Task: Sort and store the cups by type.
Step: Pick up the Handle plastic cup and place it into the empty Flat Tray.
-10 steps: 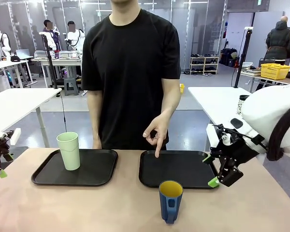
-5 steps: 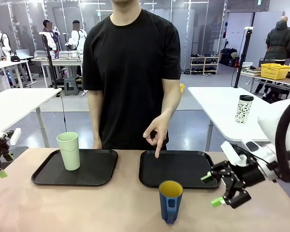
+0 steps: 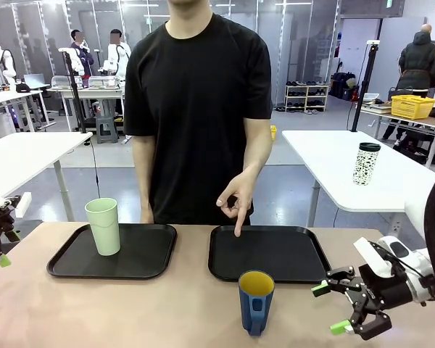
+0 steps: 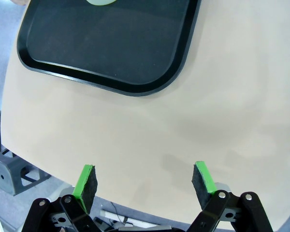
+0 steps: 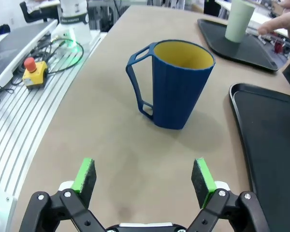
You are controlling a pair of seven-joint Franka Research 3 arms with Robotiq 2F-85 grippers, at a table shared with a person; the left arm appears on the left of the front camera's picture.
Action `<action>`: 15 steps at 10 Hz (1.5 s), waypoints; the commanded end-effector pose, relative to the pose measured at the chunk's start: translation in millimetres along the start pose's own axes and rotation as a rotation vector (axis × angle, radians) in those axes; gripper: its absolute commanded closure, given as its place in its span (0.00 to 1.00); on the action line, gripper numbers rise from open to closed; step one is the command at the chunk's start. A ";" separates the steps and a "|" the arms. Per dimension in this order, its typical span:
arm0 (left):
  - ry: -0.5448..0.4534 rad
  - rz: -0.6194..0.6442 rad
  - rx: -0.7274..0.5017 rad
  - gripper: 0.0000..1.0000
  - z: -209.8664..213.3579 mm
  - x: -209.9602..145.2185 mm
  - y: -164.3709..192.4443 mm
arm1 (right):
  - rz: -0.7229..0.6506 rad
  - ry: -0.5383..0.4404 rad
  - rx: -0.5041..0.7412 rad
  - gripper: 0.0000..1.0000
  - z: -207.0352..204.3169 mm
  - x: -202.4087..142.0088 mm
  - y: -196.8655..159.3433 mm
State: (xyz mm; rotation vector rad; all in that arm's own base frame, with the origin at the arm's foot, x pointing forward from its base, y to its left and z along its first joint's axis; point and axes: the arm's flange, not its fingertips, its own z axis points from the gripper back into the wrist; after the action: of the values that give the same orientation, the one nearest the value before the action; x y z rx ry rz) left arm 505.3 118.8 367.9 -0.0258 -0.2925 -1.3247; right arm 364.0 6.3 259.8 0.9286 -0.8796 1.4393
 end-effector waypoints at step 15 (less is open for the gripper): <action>-0.020 -0.011 0.014 0.00 1.2 -0.5 0.4 | -0.027 -0.079 -0.053 0.00 -31.9 11.7 -32.2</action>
State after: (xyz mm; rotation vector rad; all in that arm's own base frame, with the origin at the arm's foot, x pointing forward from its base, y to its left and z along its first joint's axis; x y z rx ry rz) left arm 505.3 118.7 367.9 -0.0258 -0.2925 -1.3247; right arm 382.8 29.4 261.7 0.9694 -0.9738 1.3670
